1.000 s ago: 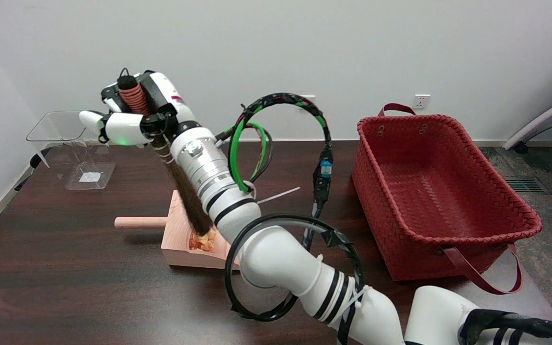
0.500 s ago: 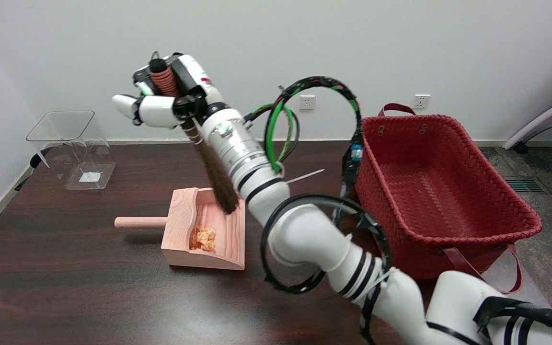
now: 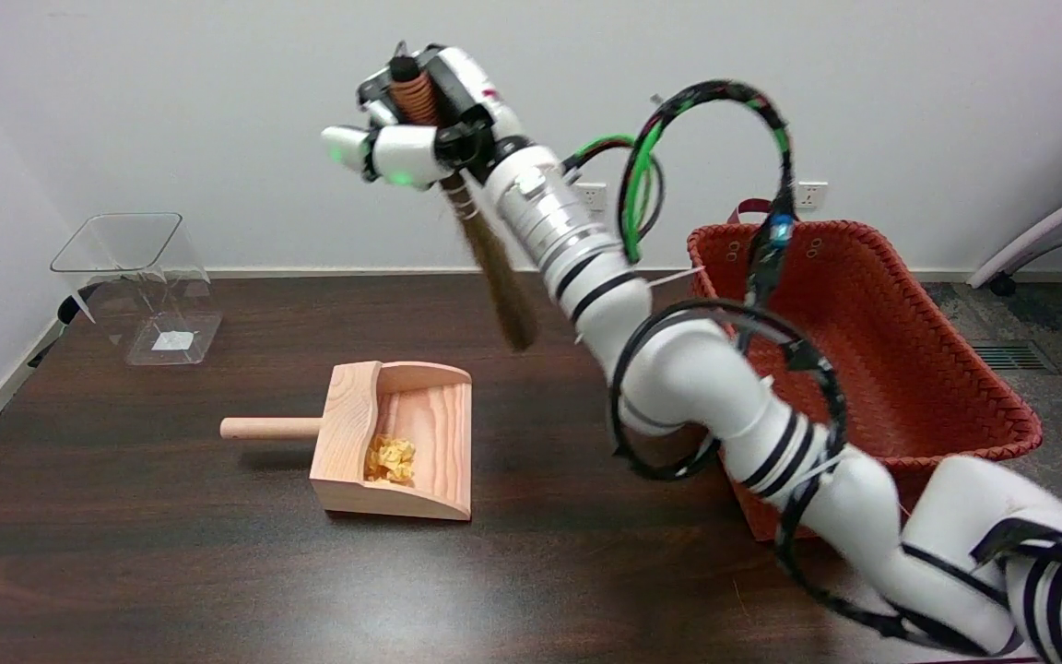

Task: Sweep the paper balls into the dustpan.

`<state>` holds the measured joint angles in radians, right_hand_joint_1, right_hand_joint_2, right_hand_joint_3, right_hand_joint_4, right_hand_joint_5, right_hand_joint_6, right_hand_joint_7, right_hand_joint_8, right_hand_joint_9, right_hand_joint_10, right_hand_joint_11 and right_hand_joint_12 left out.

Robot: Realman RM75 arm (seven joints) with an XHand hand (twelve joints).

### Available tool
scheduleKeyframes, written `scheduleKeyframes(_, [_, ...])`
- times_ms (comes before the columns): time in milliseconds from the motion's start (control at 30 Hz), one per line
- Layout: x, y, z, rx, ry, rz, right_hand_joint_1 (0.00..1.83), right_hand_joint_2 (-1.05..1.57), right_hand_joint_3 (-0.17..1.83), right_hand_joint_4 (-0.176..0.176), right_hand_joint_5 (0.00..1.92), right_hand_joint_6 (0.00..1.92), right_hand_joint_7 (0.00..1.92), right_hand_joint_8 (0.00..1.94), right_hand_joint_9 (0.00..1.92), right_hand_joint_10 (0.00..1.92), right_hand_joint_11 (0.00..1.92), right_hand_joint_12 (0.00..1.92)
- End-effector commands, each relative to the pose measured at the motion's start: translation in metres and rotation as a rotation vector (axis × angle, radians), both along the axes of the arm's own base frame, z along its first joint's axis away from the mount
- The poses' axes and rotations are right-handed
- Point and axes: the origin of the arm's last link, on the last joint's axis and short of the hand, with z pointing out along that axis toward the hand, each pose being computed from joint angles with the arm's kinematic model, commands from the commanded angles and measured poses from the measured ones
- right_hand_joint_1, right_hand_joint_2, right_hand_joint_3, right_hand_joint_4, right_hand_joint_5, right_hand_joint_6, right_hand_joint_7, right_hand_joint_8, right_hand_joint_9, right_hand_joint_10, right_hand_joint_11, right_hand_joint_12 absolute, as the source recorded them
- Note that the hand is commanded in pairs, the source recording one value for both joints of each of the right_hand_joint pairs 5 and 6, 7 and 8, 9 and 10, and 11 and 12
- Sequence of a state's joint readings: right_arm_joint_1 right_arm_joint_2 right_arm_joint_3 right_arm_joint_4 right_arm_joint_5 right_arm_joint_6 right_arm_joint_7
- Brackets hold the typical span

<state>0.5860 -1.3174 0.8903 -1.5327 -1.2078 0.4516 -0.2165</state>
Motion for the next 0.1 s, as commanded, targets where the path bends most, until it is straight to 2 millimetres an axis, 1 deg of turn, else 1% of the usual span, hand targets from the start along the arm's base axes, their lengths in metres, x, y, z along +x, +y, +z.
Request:
scheduleKeyframes(33, [0.0524, -0.0084, 0.0816, -0.117, 0.066, 0.1, 1.28, 1.23, 0.42, 0.0, 1.92, 1.92, 1.92, 1.92, 1.92, 1.92, 1.92, 1.92])
scheduleKeyframes(100, [0.0595, -0.0089, 0.087, -0.134, 0.083, 0.12, 1.29, 1.23, 0.42, 0.0, 1.92, 1.92, 1.92, 1.92, 1.92, 1.92, 1.92, 1.92])
